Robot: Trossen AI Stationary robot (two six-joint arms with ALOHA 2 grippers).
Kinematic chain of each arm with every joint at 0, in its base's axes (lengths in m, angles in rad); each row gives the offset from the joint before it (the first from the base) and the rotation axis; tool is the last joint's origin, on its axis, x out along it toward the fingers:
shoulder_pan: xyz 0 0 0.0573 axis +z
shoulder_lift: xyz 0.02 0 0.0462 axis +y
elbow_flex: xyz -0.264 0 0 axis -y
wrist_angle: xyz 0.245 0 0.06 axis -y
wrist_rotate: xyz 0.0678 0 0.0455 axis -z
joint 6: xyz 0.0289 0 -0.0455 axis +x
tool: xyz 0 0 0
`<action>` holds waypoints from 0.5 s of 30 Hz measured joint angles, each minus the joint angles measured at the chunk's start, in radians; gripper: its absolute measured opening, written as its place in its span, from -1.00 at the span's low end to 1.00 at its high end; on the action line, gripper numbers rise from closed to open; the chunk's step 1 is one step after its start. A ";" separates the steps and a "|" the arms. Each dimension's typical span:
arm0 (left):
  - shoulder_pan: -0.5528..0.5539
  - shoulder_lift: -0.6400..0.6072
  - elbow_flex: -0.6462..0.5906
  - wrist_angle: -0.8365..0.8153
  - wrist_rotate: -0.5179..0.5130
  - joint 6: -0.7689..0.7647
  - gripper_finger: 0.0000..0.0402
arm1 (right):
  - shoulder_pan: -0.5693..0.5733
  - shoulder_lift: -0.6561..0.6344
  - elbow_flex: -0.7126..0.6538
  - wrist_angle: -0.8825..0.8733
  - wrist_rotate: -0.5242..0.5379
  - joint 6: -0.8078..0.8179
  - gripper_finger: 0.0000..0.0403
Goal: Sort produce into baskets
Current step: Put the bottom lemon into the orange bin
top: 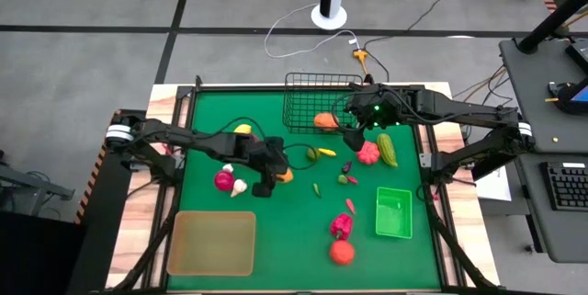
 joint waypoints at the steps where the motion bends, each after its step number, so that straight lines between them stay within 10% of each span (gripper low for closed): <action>1: -0.008 -0.004 0.000 -0.001 0.000 0.000 -0.17 | 0.000 0.000 0.000 0.000 0.000 0.000 0.52; 15: -0.174 -0.123 0.059 -0.129 0.034 -0.143 -0.17 | 0.000 0.000 0.000 0.000 0.000 0.000 0.54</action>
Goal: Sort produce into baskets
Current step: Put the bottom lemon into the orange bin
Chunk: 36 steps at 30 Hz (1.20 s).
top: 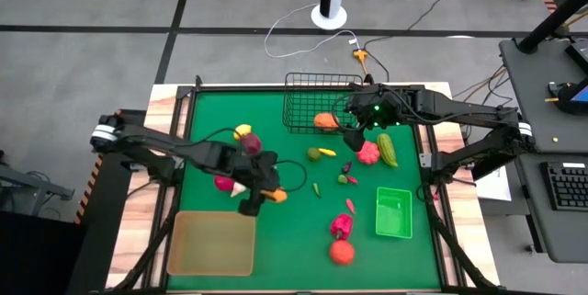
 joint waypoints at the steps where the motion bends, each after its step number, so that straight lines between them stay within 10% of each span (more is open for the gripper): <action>1: -0.017 -0.014 0.006 -0.020 -0.001 -0.021 -0.17 | 0.000 0.000 0.000 0.000 0.000 0.001 0.54; 21: -0.498 -0.135 0.011 -0.270 -0.023 -0.885 -0.17 | 0.000 0.000 0.000 -0.022 -0.011 0.046 0.54; 36: -0.537 0.036 -0.005 -0.346 -0.018 -0.938 -0.17 | 0.078 0.000 0.000 -0.052 -0.034 0.116 0.52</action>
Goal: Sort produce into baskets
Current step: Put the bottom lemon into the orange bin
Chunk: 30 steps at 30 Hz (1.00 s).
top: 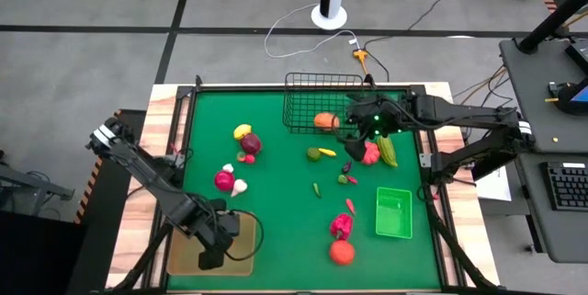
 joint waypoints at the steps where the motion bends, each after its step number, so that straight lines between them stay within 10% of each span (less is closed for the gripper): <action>1: 0.000 0.002 0.000 0.000 0.000 0.000 -0.17 | 0.006 0.000 0.000 0.000 0.000 0.003 0.52; 22: 0.013 -0.002 0.004 -0.082 -0.021 -0.019 0.23 | 0.028 0.000 0.000 0.003 0.001 0.065 0.58; 30: 0.029 -0.055 0.075 -0.088 -0.246 0.241 0.16 | 0.089 0.068 0.000 0.033 0.001 0.160 0.54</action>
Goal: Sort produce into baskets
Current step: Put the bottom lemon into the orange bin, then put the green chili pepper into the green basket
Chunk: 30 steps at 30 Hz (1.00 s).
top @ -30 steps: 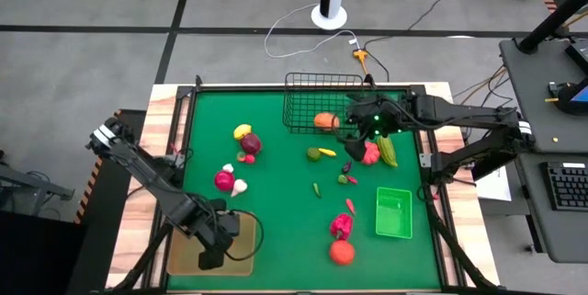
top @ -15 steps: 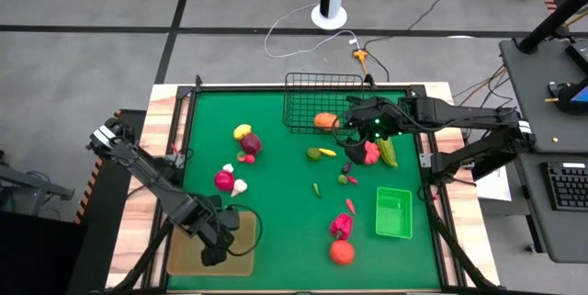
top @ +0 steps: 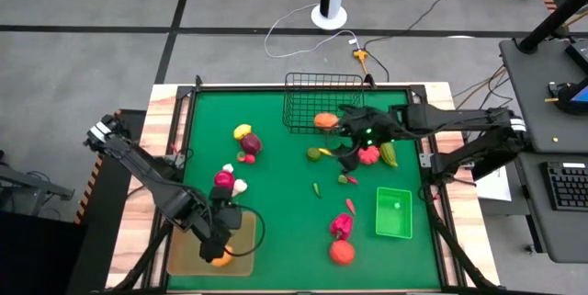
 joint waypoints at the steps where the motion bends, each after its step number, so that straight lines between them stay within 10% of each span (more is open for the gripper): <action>1: 0.005 -0.011 0.006 0.001 -0.027 0.036 0.16 | 0.009 0.015 0.000 0.011 0.000 0.014 0.54; 10: 0.081 -0.147 -0.021 0.048 -0.218 0.306 0.15 | 0.075 0.171 0.013 0.034 0.000 0.121 0.52; 30: 0.261 -0.329 -0.300 0.490 -0.232 0.616 0.15 | 0.150 0.473 0.018 0.035 -0.028 0.344 0.47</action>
